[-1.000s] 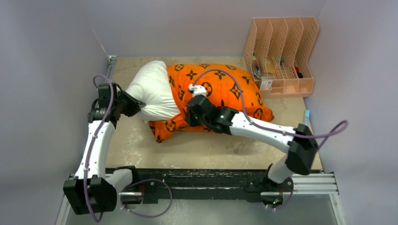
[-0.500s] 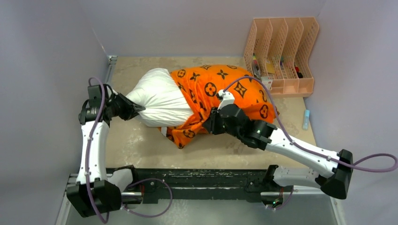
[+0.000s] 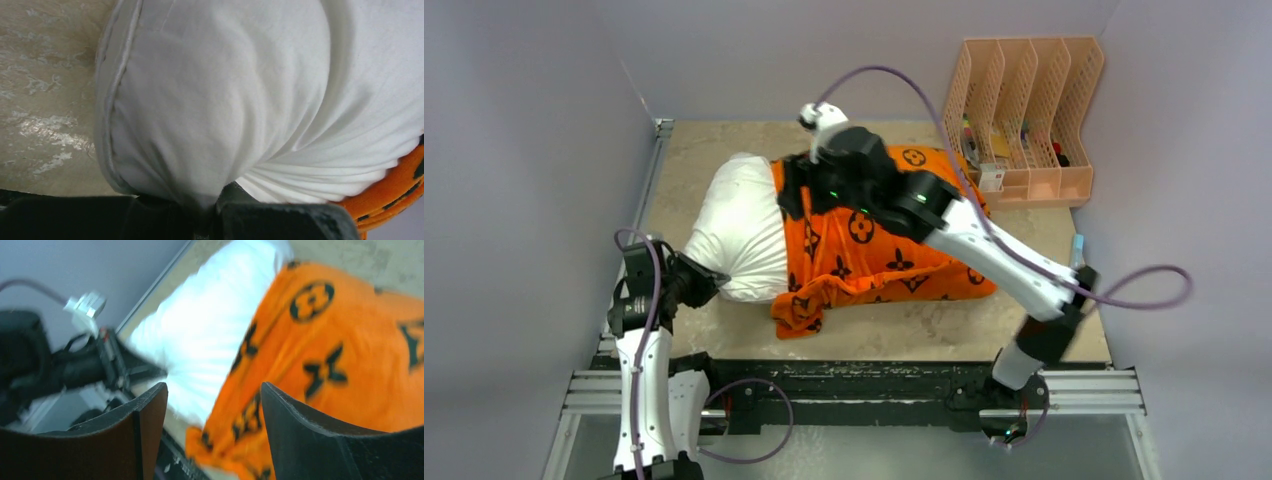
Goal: Remove the pillowcase from the pillow
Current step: Remove the pillow from the pillowcase.
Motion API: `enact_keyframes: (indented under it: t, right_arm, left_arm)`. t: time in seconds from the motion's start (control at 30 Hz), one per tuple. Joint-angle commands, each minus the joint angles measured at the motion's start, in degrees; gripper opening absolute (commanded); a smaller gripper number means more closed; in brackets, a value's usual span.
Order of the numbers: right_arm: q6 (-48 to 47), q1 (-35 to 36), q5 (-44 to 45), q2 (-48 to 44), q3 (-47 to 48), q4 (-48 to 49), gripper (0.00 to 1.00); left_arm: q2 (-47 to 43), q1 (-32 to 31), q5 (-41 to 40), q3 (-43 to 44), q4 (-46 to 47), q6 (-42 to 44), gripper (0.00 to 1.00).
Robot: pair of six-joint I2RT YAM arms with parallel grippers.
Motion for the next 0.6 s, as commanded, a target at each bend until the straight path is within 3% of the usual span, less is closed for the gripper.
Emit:
enact_keyframes:
  t: [0.0,0.13,0.17,0.2,0.23,0.27,0.4,0.57]
  right_arm:
    - [-6.0,-0.4,6.0,18.9,19.8,-13.5,0.72]
    - [-9.8,-0.8,10.6,32.4,32.9,-19.1,0.69]
    - [-8.6,-1.2,14.3,34.8,35.9,-20.8,0.6]
    - [-7.9,-2.1,15.3,36.1,35.9,-21.6,0.43]
    - [-6.6,-3.0,16.1,36.5,34.0,-21.9,0.27]
    - [-4.5,-3.7,17.8,35.6,31.1,-21.9,0.19]
    - [-1.4,-4.3,23.7,24.8,13.1,-17.1,0.08]
    - [0.1,-11.3,28.3,6.8,-6.1,-10.2,0.06]
  left_arm:
    - [-2.2,0.2,-10.2,-1.8,-3.2,1.9,0.0]
    - [-2.9,-0.2,-12.0,-2.4,-4.6,2.2,0.0]
    - [-3.0,-0.4,-12.5,-2.3,-5.0,2.4,0.0]
    - [-3.1,-0.6,-13.3,-2.2,-5.5,2.7,0.0]
    - [-3.3,-0.7,-14.2,-2.1,-5.9,3.0,0.0]
    - [-3.3,-0.9,-14.9,-1.9,-6.0,3.3,0.0]
    - [-2.9,-1.2,-16.9,-1.4,-6.2,4.0,0.0]
    - [-1.7,-1.2,-17.5,-1.5,-5.5,3.1,0.0]
